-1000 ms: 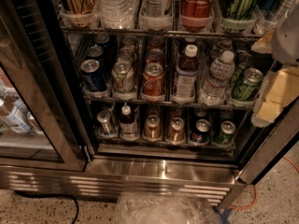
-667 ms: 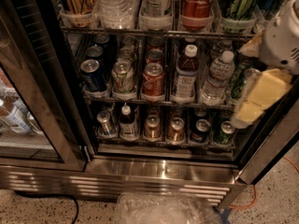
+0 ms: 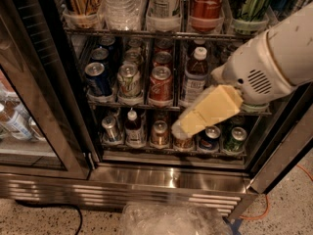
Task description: Pick pepsi can from middle shelf of fridge
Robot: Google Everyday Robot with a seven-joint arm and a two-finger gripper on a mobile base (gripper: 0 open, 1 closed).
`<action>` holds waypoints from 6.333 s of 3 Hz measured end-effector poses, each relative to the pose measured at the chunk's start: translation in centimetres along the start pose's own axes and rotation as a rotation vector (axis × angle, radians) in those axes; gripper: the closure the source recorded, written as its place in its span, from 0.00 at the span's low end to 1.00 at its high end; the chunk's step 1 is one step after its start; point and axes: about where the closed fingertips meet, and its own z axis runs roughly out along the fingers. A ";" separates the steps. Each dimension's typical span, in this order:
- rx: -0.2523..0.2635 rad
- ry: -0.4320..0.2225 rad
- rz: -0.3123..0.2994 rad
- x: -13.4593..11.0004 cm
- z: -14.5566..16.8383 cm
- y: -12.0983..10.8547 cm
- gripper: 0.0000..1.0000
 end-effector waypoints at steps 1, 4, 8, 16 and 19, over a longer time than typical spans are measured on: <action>-0.023 -0.042 0.015 -1.1 0.1 0.7 0.00; -0.125 -0.124 -0.020 -4.2 4.3 4.2 0.00; -0.188 -0.331 0.246 -12.9 13.0 13.8 0.00; 0.057 -0.438 0.770 -7.5 21.9 17.2 0.00; 0.003 -0.533 0.846 -8.6 23.4 15.5 0.00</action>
Offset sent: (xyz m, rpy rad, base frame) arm -0.0006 0.0124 0.0066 0.0548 0.0012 0.0007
